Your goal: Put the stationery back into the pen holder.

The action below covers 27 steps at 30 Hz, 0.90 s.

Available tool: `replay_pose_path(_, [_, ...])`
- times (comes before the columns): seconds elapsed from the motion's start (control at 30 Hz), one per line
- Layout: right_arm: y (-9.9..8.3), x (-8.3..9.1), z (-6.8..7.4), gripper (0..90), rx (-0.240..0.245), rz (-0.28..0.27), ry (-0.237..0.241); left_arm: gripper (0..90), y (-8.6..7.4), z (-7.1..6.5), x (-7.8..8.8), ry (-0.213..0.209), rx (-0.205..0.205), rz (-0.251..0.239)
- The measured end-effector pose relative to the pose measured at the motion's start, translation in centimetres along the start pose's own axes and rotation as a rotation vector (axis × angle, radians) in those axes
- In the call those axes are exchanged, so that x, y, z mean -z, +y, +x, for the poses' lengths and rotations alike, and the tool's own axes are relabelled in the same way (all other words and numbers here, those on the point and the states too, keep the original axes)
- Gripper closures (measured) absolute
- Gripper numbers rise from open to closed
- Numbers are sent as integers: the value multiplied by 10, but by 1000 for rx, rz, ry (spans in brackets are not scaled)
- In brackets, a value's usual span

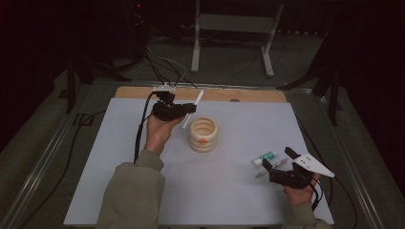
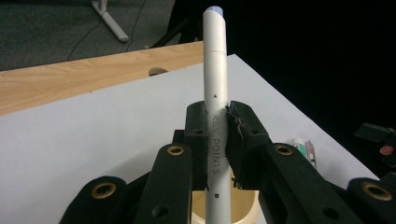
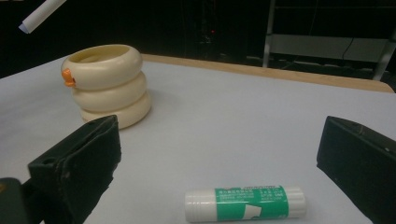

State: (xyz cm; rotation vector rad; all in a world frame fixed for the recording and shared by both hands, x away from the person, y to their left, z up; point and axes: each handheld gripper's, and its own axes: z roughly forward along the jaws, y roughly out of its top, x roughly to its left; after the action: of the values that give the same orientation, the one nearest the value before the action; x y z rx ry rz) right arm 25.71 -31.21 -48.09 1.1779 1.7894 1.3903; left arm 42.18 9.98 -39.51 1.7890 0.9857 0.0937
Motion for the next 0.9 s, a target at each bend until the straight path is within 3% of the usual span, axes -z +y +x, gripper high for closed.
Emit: replay_pose_path(0.9, [0, 0, -1, 3, 2, -5, 0, 793, 5, -10, -29, -18, -27, -10])
